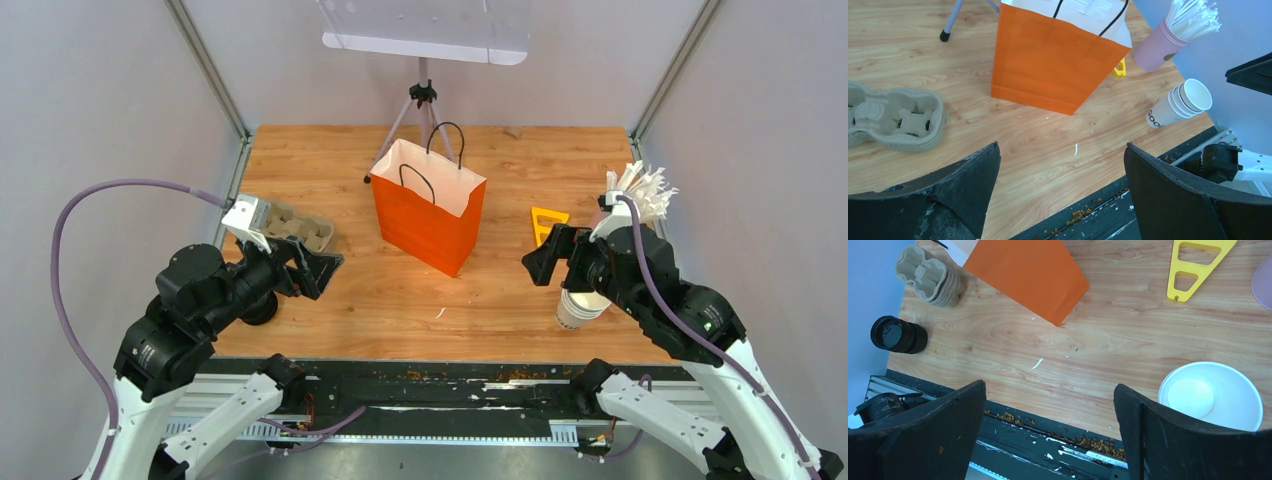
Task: Pack the takeout coffee
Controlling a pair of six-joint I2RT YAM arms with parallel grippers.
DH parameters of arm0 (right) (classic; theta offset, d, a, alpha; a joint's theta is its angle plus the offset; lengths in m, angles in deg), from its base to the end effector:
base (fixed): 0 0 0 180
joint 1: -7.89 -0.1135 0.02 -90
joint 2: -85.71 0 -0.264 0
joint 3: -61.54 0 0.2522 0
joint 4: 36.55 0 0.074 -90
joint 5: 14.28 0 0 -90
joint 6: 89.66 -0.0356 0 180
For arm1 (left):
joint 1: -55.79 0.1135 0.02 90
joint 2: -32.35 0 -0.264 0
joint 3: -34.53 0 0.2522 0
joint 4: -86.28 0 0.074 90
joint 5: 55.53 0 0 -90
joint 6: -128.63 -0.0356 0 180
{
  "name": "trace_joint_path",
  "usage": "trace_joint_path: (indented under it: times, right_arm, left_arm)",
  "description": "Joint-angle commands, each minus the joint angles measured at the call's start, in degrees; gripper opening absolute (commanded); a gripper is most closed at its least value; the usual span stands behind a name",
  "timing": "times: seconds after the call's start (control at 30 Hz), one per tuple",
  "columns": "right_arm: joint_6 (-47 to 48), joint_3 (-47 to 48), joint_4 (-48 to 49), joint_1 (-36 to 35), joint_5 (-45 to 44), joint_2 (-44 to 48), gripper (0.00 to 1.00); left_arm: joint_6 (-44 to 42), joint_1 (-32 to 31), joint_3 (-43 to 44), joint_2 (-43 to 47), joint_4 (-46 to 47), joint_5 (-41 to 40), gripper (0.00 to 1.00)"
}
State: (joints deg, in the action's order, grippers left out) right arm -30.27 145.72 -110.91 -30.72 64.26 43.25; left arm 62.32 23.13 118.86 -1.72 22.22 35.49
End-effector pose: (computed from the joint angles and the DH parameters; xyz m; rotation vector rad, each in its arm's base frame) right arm 0.0866 0.0601 0.4008 -0.0325 2.1684 0.4940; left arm 0.0577 -0.0378 0.4292 0.1592 1.8633 -0.7070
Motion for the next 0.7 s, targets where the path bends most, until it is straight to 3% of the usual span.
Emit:
trace_joint_path:
  times: [0.0,0.43,0.67]
  right_arm:
    - [-1.39,-0.1,0.39,-0.34,-0.5,0.32,0.99]
    - [-6.5,-0.73,-2.08,-0.34,-6.77,1.01,0.99]
    - [-5.71,-2.64,-6.35,-0.35,-12.5,-2.0,0.96]
  left_arm:
    - [-1.11,-0.29,0.45,0.36,1.18,-0.17,1.0]
    - [-3.67,-0.29,-1.22,0.89,1.63,-0.76,1.0]
    - [-6.43,-0.24,-6.52,2.3,5.73,2.58,1.0]
